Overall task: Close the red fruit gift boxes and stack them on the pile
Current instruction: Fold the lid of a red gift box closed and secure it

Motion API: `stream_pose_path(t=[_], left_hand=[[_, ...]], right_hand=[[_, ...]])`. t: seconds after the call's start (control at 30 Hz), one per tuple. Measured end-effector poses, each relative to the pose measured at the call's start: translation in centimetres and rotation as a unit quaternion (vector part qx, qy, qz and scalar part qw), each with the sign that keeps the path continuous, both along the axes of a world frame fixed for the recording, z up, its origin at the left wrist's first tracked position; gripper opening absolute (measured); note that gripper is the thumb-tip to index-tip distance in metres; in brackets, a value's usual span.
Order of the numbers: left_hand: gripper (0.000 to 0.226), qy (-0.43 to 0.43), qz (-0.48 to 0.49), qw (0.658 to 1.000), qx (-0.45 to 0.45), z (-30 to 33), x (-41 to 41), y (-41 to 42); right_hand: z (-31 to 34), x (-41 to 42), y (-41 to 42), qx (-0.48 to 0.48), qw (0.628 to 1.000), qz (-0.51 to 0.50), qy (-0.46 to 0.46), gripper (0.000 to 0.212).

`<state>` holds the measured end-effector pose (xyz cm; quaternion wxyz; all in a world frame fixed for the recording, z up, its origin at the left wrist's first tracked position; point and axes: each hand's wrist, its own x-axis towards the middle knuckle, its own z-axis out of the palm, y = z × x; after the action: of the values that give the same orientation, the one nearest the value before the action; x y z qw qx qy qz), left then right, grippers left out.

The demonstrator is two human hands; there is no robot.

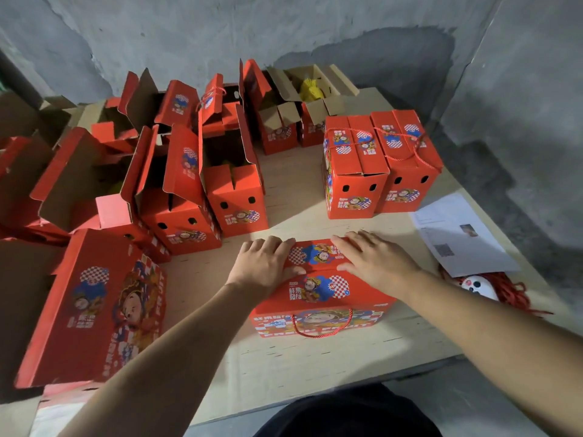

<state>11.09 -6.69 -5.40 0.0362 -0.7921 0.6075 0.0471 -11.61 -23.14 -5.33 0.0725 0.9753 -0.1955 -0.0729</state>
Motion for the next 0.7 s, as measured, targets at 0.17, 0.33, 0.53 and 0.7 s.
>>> stream_pose_path(t=[0.17, 0.33, 0.53, 0.7], left_hand=[[0.088, 0.009, -0.002, 1.000, -0.012, -1.6, -0.1, 0.3], [0.075, -0.001, 0.022, 0.999, -0.049, -2.4, -0.7, 0.0], [0.086, 0.182, 0.245, 0.921, -0.242, -2.7, -2.5, 4.0], [0.096, 0.619, 0.392, 0.628, -0.263, -2.4, -3.9, 5.2]], right_hand=[[-1.1, -0.4, -0.7, 0.165, 0.981, -0.102, -0.023, 0.075], [-1.3, 0.1, -0.6, 0.210, 0.968, -0.134, -0.023, 0.071], [-1.8, -1.3, 1.6, 0.244, 0.912, -0.161, -0.288, 0.063], [-1.5, -2.1, 1.5, 0.345, 0.878, -0.208, -0.260, 0.073]])
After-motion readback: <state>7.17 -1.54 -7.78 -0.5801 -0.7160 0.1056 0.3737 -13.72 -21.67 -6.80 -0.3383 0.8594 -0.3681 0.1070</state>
